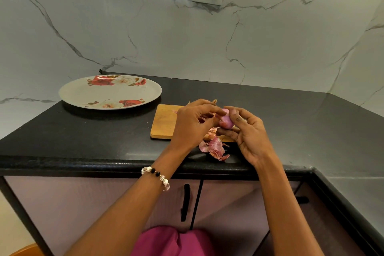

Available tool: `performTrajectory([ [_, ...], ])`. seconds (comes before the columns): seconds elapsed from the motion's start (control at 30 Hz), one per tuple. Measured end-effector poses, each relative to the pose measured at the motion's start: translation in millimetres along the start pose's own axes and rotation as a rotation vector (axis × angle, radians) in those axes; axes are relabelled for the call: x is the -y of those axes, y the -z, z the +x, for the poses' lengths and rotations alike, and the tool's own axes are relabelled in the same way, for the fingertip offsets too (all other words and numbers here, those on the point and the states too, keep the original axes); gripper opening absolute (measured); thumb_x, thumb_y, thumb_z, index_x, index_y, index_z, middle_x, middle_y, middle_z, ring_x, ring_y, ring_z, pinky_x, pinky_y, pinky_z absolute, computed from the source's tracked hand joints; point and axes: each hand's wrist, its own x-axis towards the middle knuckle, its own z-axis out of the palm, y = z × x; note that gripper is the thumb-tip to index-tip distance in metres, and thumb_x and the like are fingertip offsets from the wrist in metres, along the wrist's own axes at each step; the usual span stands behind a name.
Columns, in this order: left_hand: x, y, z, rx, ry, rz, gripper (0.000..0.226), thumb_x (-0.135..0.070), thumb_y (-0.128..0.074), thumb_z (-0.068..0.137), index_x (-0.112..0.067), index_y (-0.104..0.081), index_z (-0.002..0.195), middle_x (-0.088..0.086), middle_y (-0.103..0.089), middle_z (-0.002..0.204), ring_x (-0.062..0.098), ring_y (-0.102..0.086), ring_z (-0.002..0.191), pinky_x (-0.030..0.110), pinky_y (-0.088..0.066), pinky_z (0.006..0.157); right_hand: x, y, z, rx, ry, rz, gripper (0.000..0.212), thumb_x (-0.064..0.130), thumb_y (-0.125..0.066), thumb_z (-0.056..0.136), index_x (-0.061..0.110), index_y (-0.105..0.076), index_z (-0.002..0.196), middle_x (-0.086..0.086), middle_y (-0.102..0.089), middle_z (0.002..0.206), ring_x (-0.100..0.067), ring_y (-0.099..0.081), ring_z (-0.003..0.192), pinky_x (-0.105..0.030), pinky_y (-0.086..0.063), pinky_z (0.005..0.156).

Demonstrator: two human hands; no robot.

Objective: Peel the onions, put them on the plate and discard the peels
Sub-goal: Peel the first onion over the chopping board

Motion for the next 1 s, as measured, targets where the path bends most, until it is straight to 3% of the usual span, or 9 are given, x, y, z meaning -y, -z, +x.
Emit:
performTrajectory([
  [0.23, 0.1, 1.4, 0.2, -0.033, -0.043, 0.018, 0.01, -0.002, -0.075, 0.074, -0.01, -0.073, 0.081, -0.005, -0.067, 0.085, 0.009, -0.065, 0.076, 0.02, -0.055, 0.064, -0.1, -0.8, -0.3, 0.022, -0.007, -0.019, 0.031, 0.024, -0.06, 0.086, 0.002, -0.066, 0.107, -0.012, -0.075, 0.087, -0.02, -0.074, 0.072, -0.028, -0.061, 0.061],
  [0.47, 1.9, 0.2, 0.1, -0.016, -0.015, 0.005, 0.014, -0.011, -0.076, 0.077, -0.012, -0.072, 0.091, -0.007, -0.066, 0.09, 0.009, -0.067, 0.075, 0.025, -0.057, 0.064, -1.2, 1.1, 1.1, 0.032, -0.002, -0.032, 0.033, 0.025, -0.059, 0.088, 0.001, -0.066, 0.109, -0.013, -0.075, 0.088, -0.021, -0.074, 0.072, -0.027, -0.061, 0.06],
  [0.73, 2.6, -0.2, -0.2, -0.021, -0.029, 0.042, 0.011, -0.002, -0.075, 0.074, -0.009, -0.071, 0.08, -0.009, -0.065, 0.084, 0.006, -0.063, 0.076, 0.019, -0.054, 0.064, -3.4, 3.0, 3.3, 0.014, -0.009, -0.047, 0.042, 0.026, -0.06, 0.087, -0.004, -0.064, 0.115, -0.016, -0.074, 0.09, -0.022, -0.074, 0.072, -0.027, -0.061, 0.058],
  [0.9, 3.7, -1.9, 0.6, -0.008, 0.07, -0.039, 0.02, -0.012, -0.068, 0.086, -0.012, -0.07, 0.106, -0.003, -0.071, 0.095, 0.006, -0.068, 0.082, 0.026, -0.058, 0.07, -3.5, 1.4, 2.9, 0.001, 0.001, -0.086, 0.051, 0.037, -0.058, 0.088, -0.008, -0.063, 0.114, -0.018, -0.072, 0.089, -0.019, -0.069, 0.062, -0.026, -0.058, 0.05],
  [1.0, 3.4, -1.6, 0.7, 0.013, 0.12, -0.067, 0.026, -0.006, -0.059, 0.092, -0.017, -0.07, 0.113, 0.0, -0.072, 0.102, 0.008, -0.07, 0.082, 0.026, -0.059, 0.07, -4.0, 0.0, 1.6, 0.004, 0.018, -0.145, 0.054, 0.043, -0.057, 0.087, -0.003, -0.064, 0.114, -0.014, -0.071, 0.087, -0.016, -0.062, 0.054, -0.023, -0.052, 0.043],
])
